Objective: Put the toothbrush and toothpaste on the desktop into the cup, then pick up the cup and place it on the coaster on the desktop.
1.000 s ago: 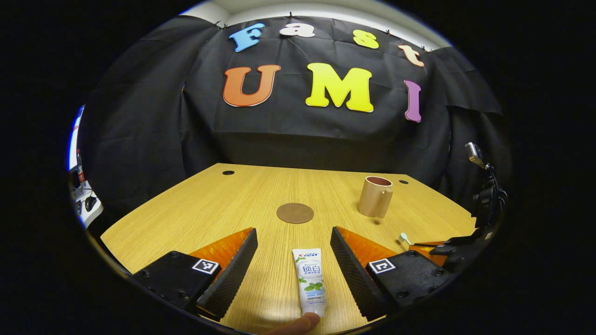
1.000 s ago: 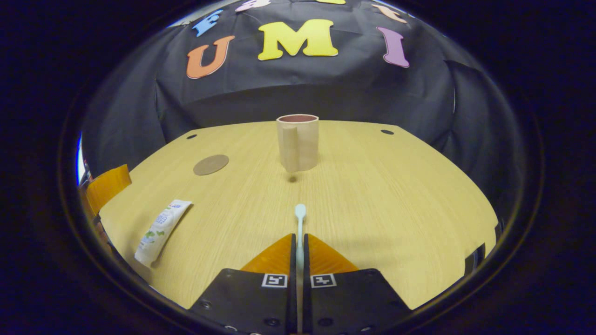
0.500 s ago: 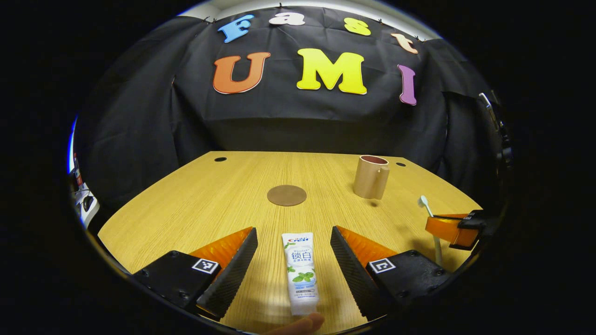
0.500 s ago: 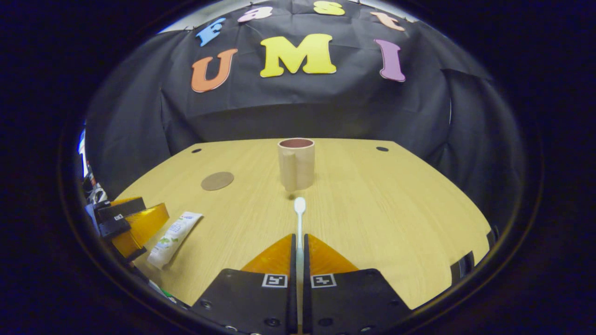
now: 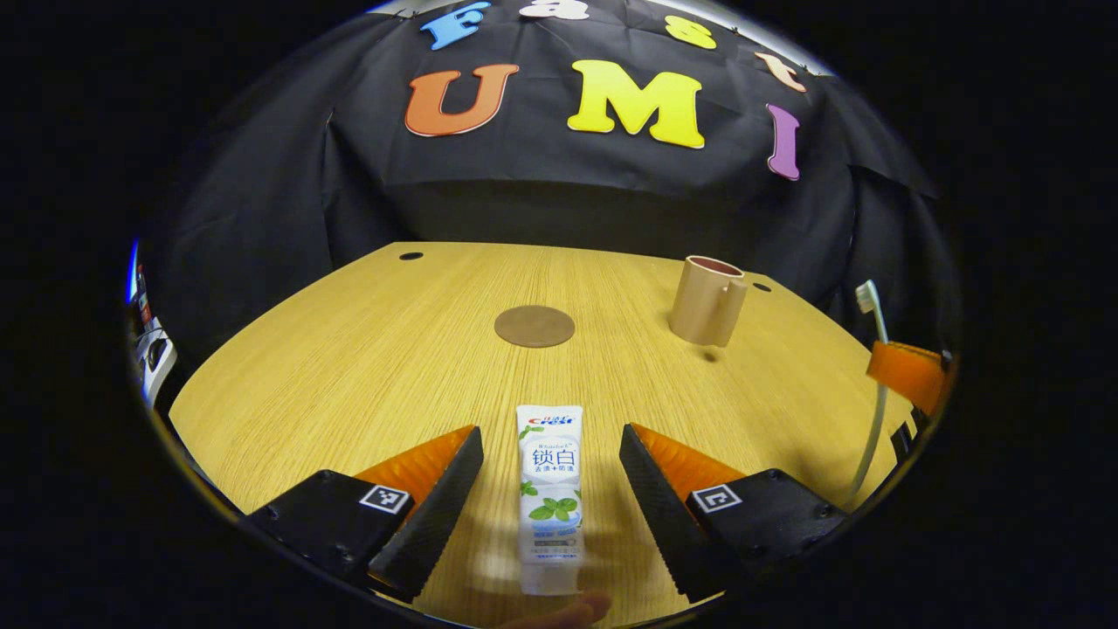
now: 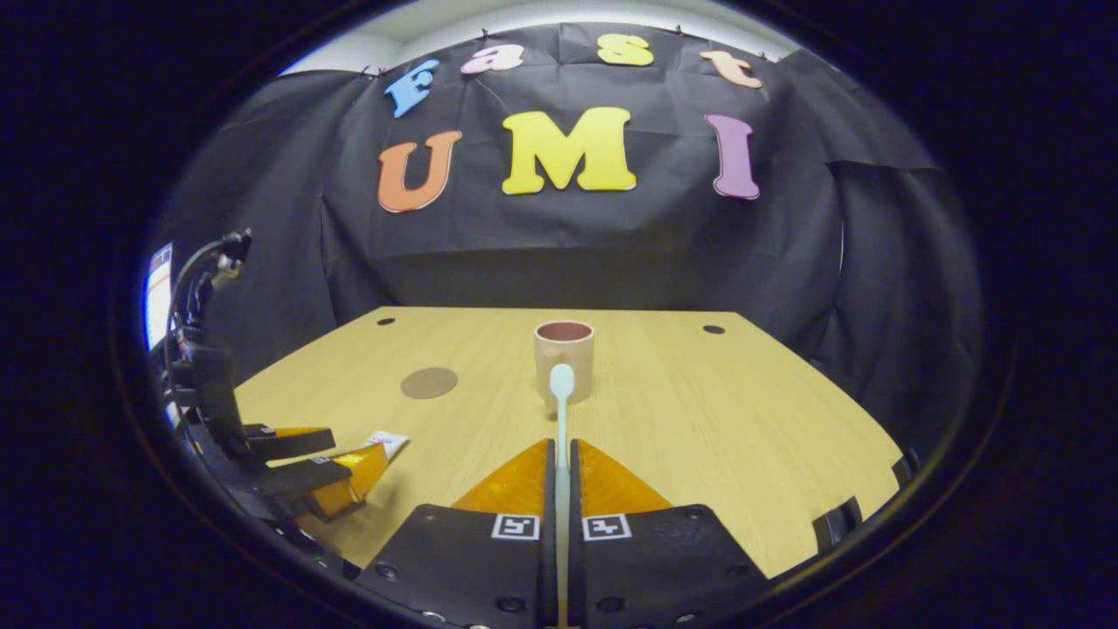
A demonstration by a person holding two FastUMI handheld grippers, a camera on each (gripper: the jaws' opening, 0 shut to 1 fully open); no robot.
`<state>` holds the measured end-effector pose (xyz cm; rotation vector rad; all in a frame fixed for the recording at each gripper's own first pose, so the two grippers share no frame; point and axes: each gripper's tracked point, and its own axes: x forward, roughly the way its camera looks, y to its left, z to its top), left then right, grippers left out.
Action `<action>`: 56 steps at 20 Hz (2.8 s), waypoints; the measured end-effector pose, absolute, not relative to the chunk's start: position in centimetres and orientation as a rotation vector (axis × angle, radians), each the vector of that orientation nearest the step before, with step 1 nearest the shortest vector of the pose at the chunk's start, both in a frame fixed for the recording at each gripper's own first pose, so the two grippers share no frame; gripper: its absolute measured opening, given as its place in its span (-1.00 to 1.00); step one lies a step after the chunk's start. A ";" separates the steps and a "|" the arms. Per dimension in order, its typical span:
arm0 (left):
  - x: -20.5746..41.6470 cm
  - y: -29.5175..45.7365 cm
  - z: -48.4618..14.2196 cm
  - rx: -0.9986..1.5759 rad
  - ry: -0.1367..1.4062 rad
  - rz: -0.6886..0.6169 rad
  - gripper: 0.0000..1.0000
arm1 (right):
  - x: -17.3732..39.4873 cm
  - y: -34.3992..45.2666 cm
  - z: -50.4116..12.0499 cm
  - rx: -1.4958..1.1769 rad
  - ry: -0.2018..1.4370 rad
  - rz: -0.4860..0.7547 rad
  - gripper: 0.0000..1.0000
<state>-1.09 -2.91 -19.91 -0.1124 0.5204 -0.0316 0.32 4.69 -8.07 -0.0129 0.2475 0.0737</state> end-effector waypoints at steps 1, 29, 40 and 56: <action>-1.1 -2.8 -20.4 -0.107 0.543 -0.025 1.00 | 0.1 4.7 -7.5 -0.017 0.234 0.079 -0.94; 1.1 -2.3 -19.6 -0.085 0.671 -0.040 -0.19 | 3.7 4.0 -2.5 0.014 0.183 0.161 -0.95; 6.5 -2.6 -11.4 -0.101 0.395 -0.108 -0.27 | 11.1 5.4 3.6 0.050 0.098 0.163 -0.95; 9.0 -2.9 -8.1 -0.051 0.293 -0.136 -0.30 | 26.1 6.9 5.1 0.068 -0.027 0.177 -0.95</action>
